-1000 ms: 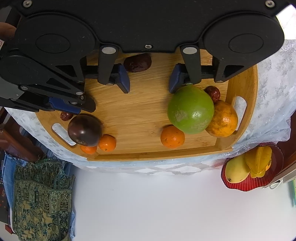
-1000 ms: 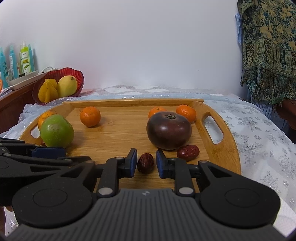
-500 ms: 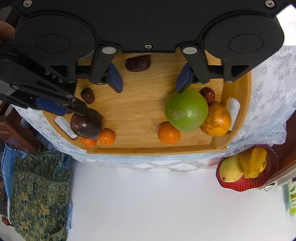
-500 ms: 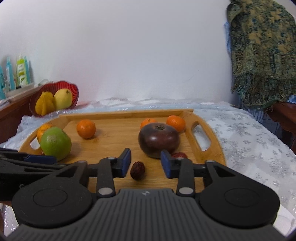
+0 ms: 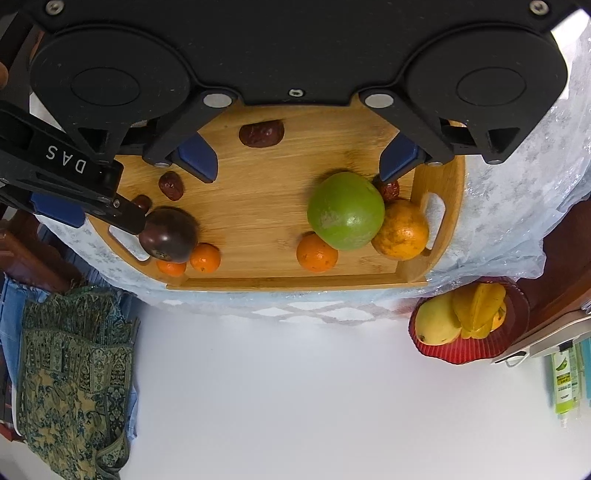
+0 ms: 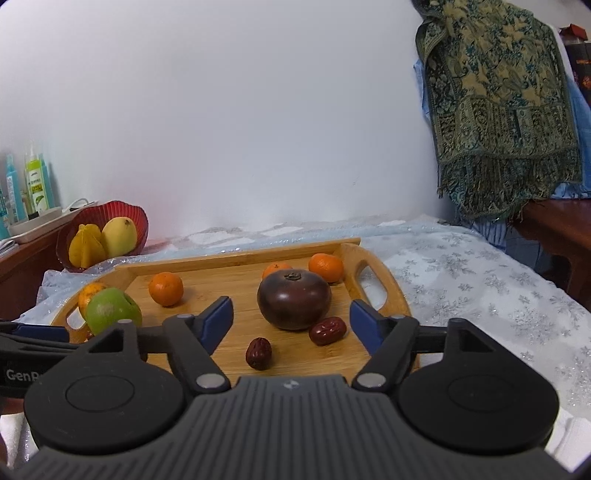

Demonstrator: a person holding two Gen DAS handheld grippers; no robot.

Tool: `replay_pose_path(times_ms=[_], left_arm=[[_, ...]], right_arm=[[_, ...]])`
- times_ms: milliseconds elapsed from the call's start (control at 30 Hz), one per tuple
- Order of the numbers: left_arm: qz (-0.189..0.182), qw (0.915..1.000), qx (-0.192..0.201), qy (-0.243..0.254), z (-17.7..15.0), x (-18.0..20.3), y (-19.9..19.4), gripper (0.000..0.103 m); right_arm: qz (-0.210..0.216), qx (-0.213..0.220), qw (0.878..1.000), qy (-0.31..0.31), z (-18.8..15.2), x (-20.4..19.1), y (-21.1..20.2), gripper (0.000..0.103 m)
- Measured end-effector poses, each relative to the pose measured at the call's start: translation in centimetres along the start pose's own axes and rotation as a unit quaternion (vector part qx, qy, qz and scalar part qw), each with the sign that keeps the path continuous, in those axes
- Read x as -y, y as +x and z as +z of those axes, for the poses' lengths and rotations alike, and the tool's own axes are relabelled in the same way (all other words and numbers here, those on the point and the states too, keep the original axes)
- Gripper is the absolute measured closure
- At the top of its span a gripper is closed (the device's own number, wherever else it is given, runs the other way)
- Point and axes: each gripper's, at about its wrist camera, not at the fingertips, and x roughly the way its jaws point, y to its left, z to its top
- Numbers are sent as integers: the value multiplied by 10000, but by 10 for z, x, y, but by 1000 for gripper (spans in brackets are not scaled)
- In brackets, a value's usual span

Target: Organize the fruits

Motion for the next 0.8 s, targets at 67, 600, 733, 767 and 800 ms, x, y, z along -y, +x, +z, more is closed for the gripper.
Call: replay_pose_path(times_ms=[67, 600, 733, 767, 800], left_arm=[[-31, 10000, 1, -64, -2, -3, -4, 5], [-38, 9999, -50, -159, -23, -18, -32, 1], [-1, 9994, -204, -268, -30, -25, -34, 0], [17, 9992, -261, -289, -32, -27, -33, 0], [32, 9990, -316, -310, -34, -29, -32, 0]], right_arm=[[-20, 58, 10000, 24, 0, 1, -4, 13], [37, -127, 9999, 9, -20, -1, -42, 0], [72, -216, 9993, -288, -24, -9, -44, 0], [75, -246, 9989, -384, -26, -11, -43, 0], [81, -272, 9985, -471, -27, -14, -43, 0]])
